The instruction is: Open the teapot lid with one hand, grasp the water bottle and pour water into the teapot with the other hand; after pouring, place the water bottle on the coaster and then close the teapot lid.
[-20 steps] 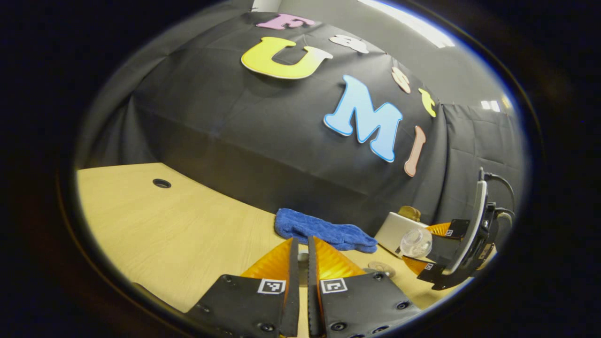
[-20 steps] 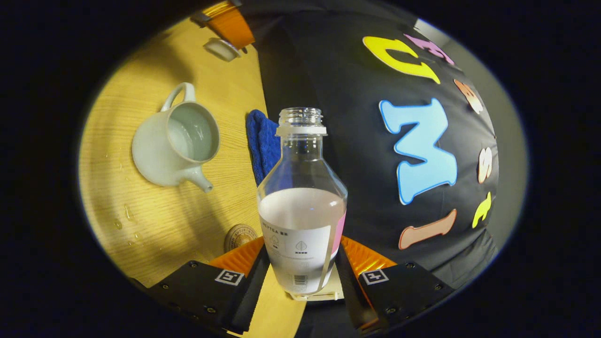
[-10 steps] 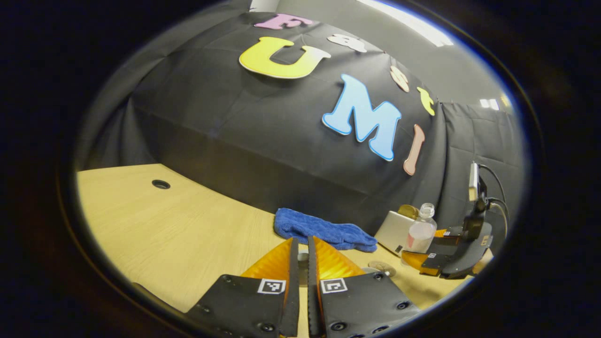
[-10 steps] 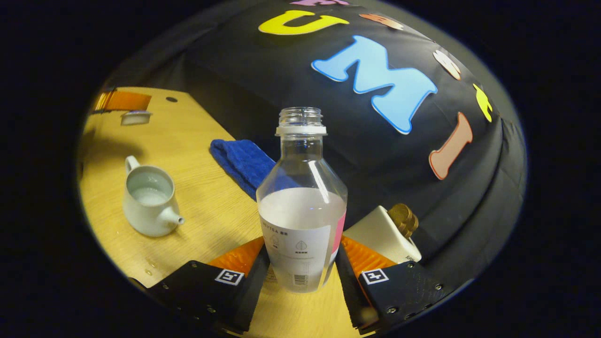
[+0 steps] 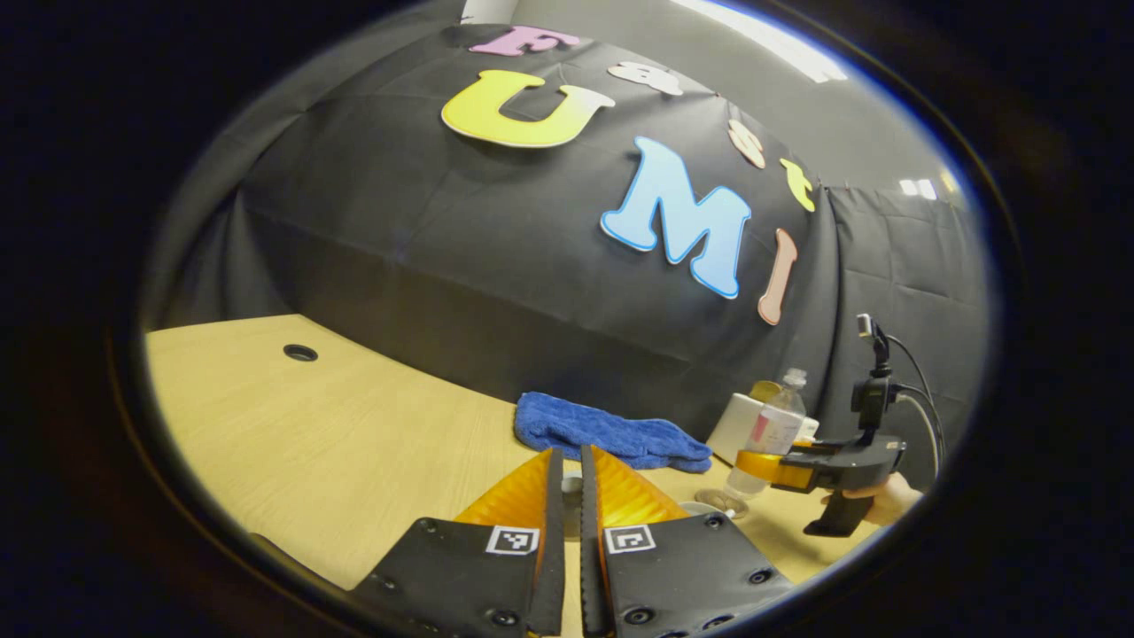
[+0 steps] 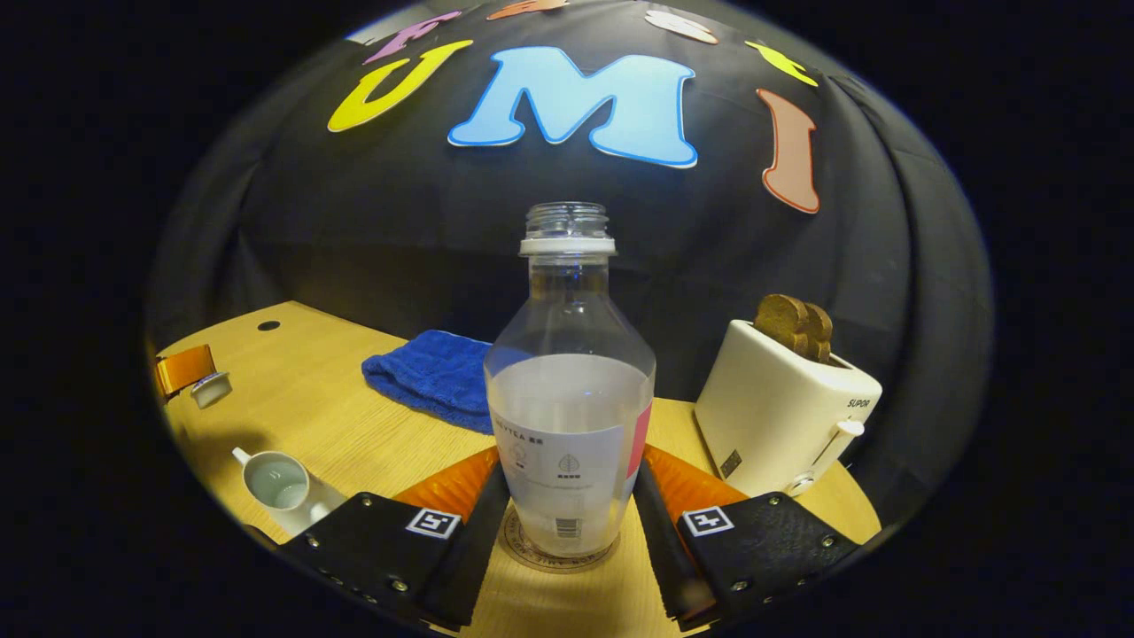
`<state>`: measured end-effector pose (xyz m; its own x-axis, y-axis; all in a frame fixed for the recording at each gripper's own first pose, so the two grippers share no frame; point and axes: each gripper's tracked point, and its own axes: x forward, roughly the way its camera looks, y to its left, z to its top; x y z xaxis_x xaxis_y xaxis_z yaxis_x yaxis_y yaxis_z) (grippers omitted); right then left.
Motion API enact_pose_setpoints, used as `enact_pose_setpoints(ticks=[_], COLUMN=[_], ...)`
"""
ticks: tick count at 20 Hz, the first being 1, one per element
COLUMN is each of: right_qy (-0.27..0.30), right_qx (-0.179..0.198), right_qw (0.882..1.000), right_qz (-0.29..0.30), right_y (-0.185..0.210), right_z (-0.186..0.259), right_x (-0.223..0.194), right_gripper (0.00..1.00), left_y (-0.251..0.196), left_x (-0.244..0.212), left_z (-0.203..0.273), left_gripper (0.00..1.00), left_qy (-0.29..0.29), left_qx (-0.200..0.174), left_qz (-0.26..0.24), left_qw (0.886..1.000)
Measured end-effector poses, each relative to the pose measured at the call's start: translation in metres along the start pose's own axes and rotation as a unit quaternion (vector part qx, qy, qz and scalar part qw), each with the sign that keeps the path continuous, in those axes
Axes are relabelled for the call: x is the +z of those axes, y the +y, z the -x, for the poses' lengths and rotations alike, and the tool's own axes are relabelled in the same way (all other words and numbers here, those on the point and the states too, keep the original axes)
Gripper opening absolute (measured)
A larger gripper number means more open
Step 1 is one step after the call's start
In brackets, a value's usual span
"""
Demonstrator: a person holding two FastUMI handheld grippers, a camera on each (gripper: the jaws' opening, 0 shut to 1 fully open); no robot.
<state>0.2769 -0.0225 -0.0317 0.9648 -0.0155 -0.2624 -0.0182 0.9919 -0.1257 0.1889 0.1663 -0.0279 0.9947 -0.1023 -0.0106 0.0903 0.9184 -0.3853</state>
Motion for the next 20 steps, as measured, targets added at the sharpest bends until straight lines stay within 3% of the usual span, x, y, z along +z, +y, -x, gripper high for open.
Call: enact_pose_setpoints(ticks=[4,16,19,20], right_qy=[0.003,0.008,0.004,0.001], right_qx=[0.009,0.009,0.000,-0.004], right_qw=[0.999,0.999,0.999,0.999], right_qz=[-0.041,-0.047,-0.042,-0.041], right_y=[0.001,0.002,-0.002,-0.004], right_z=[-0.009,-0.016,-0.012,-0.010], right_x=[-0.010,-0.014,-0.010,-0.008], right_gripper=[0.76,0.78,0.97,0.97], left_y=[0.000,-0.001,-0.001,-0.001], left_x=[0.001,0.000,0.000,0.000], left_z=[0.001,0.000,0.000,0.000], left_gripper=[0.17,0.17,0.17,0.17], left_qy=[0.000,0.000,0.000,-0.001], left_qx=[0.000,-0.001,-0.001,-0.001], left_qz=[0.000,-0.001,0.000,0.000], left_qw=[1.000,1.000,1.000,1.000])
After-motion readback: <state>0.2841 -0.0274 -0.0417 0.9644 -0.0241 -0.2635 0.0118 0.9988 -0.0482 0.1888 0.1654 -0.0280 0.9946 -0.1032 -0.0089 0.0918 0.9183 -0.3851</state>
